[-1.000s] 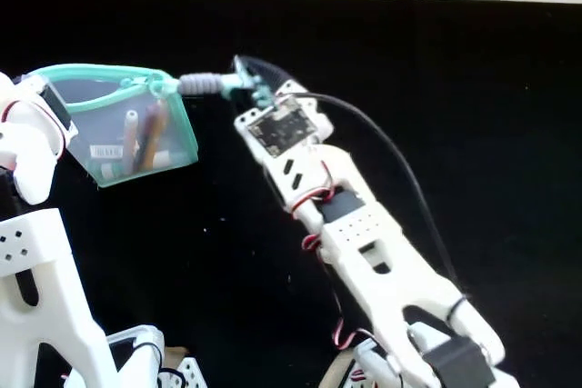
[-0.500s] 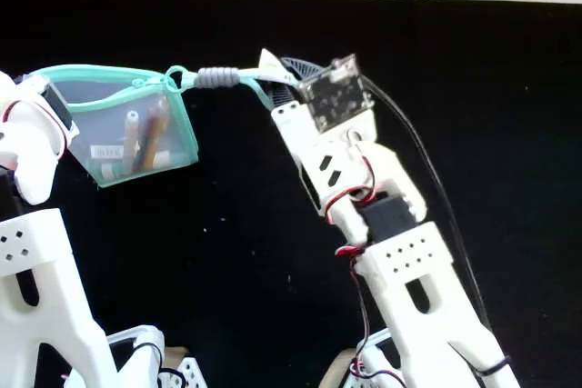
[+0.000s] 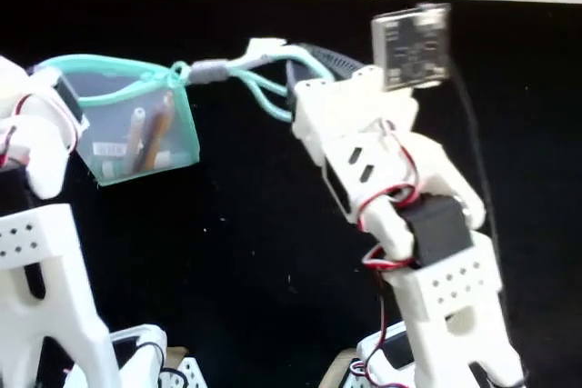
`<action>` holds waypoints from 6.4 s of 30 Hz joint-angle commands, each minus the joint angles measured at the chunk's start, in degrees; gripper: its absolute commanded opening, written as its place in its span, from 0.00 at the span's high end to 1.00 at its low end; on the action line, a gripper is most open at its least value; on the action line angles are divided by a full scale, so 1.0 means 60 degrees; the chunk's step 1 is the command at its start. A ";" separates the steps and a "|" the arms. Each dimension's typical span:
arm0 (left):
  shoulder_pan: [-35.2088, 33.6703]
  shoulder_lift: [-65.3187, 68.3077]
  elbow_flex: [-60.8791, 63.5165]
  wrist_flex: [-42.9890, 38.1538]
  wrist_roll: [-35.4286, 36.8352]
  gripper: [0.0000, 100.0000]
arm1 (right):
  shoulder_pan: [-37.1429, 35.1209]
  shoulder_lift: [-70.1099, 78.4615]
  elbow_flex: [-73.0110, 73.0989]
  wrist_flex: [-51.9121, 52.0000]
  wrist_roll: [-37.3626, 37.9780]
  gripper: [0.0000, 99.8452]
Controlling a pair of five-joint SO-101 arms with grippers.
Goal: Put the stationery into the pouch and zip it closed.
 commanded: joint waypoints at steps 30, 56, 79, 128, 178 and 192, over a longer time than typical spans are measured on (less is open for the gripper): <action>0.4960 0.0505 -0.3377 0.1919 -0.0425 0.99 | 0.0403 0.0154 -0.4828 0.0066 -0.1861 0.99; 0.5663 0.0505 -0.3919 0.1905 -0.0571 0.80 | 0.0344 0.1326 -0.6337 0.0637 -0.1919 0.99; 0.5868 0.0491 -0.9209 0.7971 -0.0527 0.80 | 0.0344 0.1341 -0.6352 0.1033 -0.1919 0.99; 0.5971 -0.4154 -0.0330 0.3209 -0.0586 0.99 | 0.0403 0.1853 -0.6454 0.0359 -0.2725 0.99; 0.4447 -0.4139 0.3744 -0.2564 -0.0571 0.99 | -0.1062 0.1780 -0.6469 0.0403 -0.2740 0.99; 0.4066 -0.4212 0.4095 -0.2535 -0.0571 0.99 | -0.1077 0.1780 -0.6484 0.0403 -0.2740 0.99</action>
